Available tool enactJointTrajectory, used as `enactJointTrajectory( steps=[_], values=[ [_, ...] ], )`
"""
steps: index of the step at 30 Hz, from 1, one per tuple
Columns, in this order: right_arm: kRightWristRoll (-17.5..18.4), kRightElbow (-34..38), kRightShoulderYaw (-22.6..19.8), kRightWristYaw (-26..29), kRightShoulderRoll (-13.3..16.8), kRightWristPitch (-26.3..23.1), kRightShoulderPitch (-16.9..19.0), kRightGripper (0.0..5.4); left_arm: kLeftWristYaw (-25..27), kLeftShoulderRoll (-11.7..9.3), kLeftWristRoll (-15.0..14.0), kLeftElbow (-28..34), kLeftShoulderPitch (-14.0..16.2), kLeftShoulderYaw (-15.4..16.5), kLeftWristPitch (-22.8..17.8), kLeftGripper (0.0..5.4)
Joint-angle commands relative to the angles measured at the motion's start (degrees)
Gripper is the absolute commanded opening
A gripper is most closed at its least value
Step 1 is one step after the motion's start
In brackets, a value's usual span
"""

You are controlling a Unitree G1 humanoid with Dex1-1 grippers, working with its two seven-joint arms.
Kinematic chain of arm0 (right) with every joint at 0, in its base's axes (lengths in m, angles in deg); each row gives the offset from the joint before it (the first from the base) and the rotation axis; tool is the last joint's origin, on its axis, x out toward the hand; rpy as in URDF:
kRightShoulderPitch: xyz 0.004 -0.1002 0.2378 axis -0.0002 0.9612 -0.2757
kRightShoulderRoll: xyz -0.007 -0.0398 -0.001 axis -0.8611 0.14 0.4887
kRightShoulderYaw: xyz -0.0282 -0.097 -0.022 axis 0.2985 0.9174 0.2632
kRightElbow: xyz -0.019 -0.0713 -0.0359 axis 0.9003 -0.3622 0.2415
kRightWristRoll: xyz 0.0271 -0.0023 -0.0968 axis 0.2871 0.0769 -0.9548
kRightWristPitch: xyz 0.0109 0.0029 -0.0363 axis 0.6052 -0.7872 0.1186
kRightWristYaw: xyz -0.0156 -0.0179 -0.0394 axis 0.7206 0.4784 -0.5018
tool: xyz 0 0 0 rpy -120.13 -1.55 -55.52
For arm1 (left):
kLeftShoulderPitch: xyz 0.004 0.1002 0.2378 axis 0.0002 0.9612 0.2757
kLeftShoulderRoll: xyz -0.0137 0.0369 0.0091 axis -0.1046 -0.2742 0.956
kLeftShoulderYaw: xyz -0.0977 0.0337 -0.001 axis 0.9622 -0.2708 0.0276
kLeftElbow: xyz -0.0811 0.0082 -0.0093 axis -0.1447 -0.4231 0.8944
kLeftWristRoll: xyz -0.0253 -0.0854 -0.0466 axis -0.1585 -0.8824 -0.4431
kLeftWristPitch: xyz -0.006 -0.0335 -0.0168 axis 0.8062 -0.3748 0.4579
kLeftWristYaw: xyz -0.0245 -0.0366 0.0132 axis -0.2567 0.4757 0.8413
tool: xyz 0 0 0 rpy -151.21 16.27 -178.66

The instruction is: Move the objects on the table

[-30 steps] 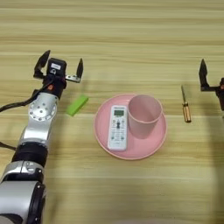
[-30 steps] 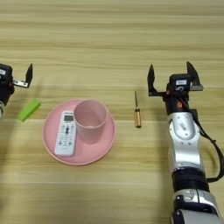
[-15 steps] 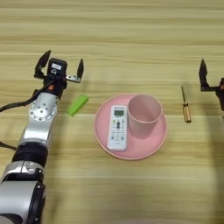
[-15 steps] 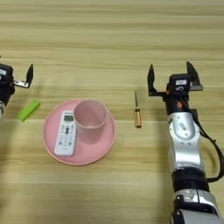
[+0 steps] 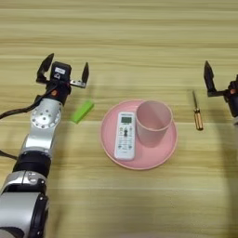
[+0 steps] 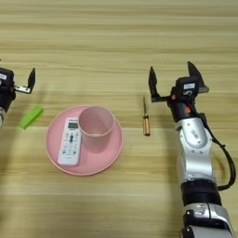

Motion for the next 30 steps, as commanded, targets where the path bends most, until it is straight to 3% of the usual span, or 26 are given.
enactJointTrajectory(
  steps=[1,6,18,30],
  values=[
    [2.36,4.63,0.74,2.91,0.28,-2.65,1.05,5.40,-0.19,-0.49,0.20,-0.90,-0.92,-0.02,-0.20,5.39],
    [4.39,10.31,1.47,5.89,0.96,-5.80,1.86,5.40,-0.32,-0.46,0.36,-1.27,-1.09,-0.06,0.01,5.39],
    [13.48,20.87,4.55,21.79,5.69,-15.54,6.19,5.40,-0.68,-0.31,0.84,-1.41,-1.25,-0.19,0.17,5.39],
    [16.35,26.13,7.18,35.82,11.85,-19.49,11.10,5.40,-0.97,-0.28,1.00,-2.21,-1.62,-0.35,0.42,5.39]
  ],
)
